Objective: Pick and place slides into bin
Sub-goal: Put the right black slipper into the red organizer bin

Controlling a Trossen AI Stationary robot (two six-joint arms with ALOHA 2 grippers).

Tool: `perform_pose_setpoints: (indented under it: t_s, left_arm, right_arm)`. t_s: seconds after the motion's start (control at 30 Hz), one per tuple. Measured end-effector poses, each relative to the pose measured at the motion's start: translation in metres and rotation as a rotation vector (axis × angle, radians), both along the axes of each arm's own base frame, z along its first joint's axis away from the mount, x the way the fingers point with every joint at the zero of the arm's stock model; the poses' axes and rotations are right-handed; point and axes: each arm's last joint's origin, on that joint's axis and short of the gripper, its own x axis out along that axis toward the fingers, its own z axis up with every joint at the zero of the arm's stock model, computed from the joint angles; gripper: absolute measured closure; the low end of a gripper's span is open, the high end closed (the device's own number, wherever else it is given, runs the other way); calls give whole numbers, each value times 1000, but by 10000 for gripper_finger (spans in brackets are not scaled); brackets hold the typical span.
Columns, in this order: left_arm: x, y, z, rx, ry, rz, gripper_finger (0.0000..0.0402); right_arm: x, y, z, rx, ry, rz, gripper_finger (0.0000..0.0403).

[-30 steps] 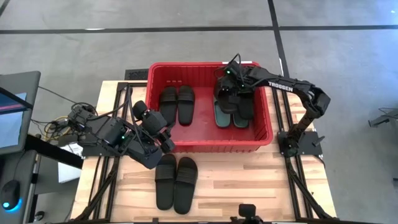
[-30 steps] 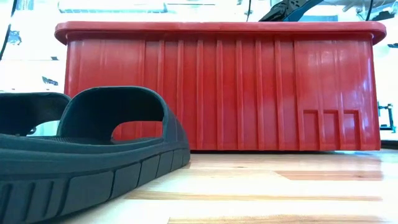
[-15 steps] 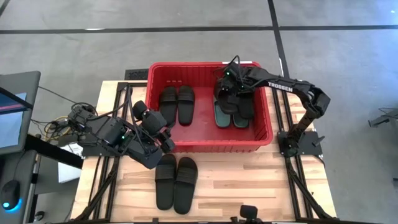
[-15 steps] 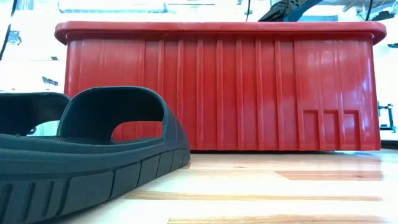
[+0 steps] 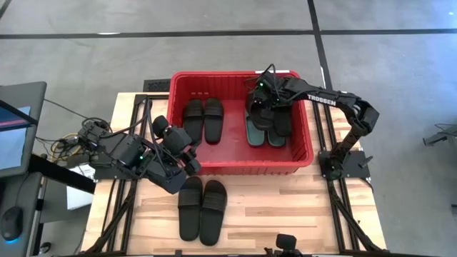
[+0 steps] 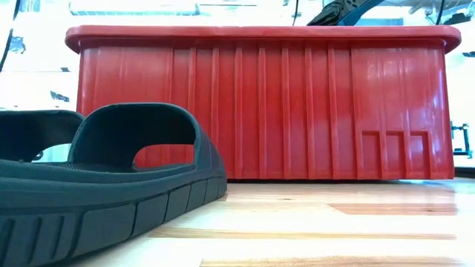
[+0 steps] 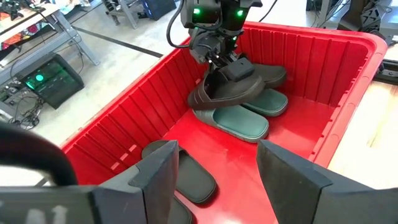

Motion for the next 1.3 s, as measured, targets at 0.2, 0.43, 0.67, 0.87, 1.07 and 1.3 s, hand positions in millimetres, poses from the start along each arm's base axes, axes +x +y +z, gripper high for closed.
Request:
perform_pose_setpoints:
  t_s: [0.2, 0.43, 0.67, 0.87, 1.07, 1.3]
  left_arm:
    - [0, 0, 0, 0, 0, 0, 195]
    - [0, 0, 0, 0, 1, -1, 195]
    - [0, 0, 0, -3, 3, -3, 195]
    - [0, 0, 0, -4, 4, -4, 195]
    - [0, 0, 0, -6, 5, -5, 195]
    - [0, 0, 0, -14, 9, -9, 195]
  right_arm:
    - [0, -1, 0, -3, -6, -2, 403]
    - [0, 0, 0, 1, -6, 0, 381]
    - [0, 2, -1, 48, -12, 29, 355]
    - [2, 4, -1, 48, -14, 41, 351]
    - [2, 5, -1, 70, -29, 54, 350]
    - [-1, 6, -3, 115, -15, 41, 320]
